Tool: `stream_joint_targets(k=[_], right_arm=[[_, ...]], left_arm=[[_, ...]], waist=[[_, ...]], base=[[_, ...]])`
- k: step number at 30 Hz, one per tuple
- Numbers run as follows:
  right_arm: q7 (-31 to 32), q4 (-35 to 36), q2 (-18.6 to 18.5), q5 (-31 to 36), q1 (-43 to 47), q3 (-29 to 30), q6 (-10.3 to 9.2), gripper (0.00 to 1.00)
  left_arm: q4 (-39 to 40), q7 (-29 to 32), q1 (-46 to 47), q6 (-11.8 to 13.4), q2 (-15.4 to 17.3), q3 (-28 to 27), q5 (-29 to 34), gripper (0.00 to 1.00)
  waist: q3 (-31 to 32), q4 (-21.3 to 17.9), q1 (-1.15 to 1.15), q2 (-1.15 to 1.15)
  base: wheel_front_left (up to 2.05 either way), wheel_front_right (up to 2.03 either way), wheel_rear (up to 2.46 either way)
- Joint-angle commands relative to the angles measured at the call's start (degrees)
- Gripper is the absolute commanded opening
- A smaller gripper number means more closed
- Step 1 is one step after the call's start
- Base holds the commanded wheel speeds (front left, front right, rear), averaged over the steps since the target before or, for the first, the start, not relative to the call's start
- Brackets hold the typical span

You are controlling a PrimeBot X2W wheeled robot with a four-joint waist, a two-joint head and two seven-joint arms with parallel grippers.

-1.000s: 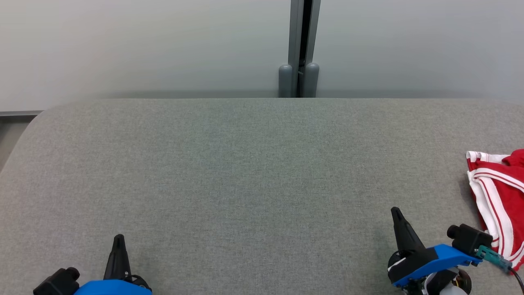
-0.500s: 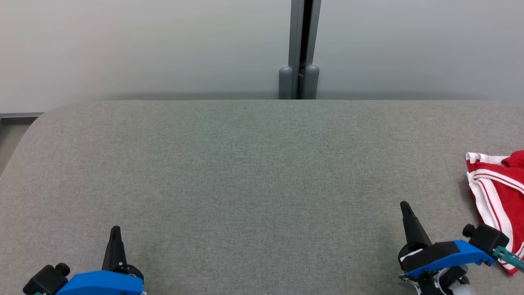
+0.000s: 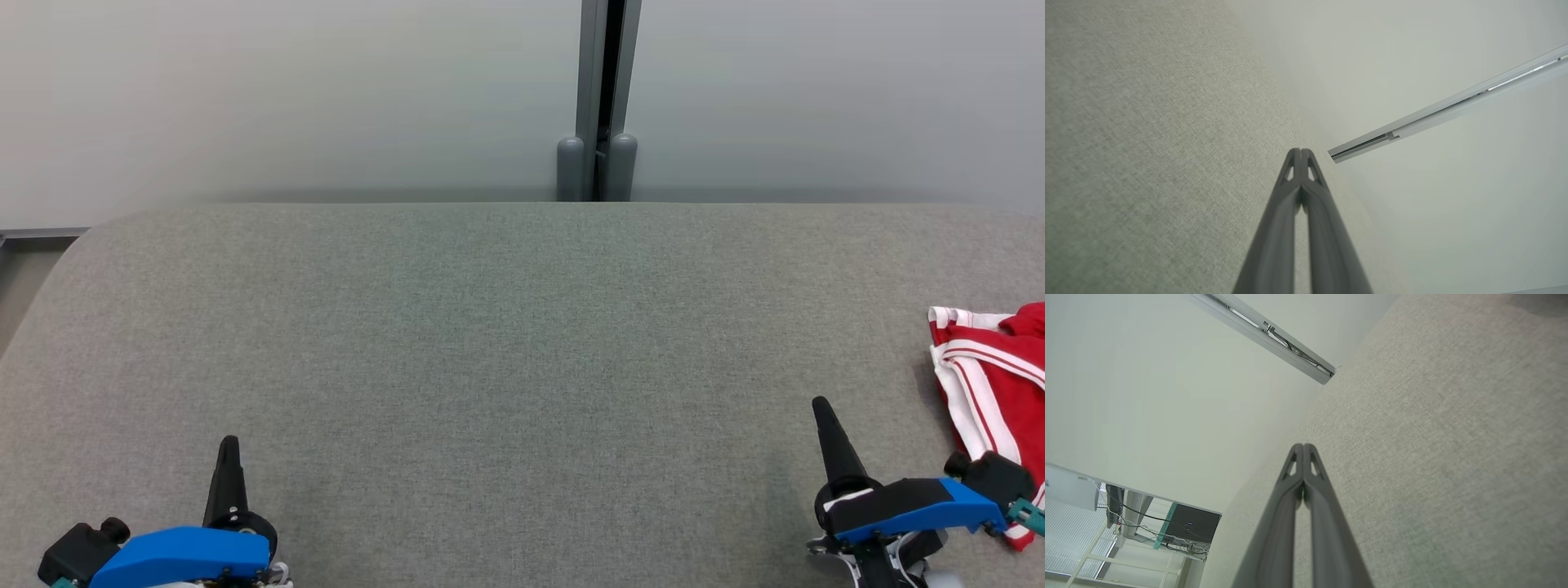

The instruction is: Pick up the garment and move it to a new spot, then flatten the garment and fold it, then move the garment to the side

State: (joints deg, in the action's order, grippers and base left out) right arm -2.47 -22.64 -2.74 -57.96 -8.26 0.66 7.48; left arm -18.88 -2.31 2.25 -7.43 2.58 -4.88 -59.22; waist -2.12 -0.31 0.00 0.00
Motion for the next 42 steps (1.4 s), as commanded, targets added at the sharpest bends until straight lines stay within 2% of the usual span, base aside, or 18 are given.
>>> stream_joint_targets(k=[1, 42], right_arm=[[0.6, 1.3, -0.1, -2.2, 0.2, 0.5, 0.02, 0.0], [6.3, 6.4, -0.2, -23.5, 1.6, 4.2, 0.02, 0.0]], left_arm=[[1.0, 0.5, 1.3, -0.1, 0.3, -0.4, -2.0, 0.0], [3.7, 6.2, 3.4, -0.1, 0.4, -1.3, -22.6, 0.0]], waist=[[0.1, 0.0, 0.0, 0.0], [1.2, 0.2, 0.0, 0.0]], base=[[0.0, 0.0, 0.0], [0.0, 0.0, 0.0]])
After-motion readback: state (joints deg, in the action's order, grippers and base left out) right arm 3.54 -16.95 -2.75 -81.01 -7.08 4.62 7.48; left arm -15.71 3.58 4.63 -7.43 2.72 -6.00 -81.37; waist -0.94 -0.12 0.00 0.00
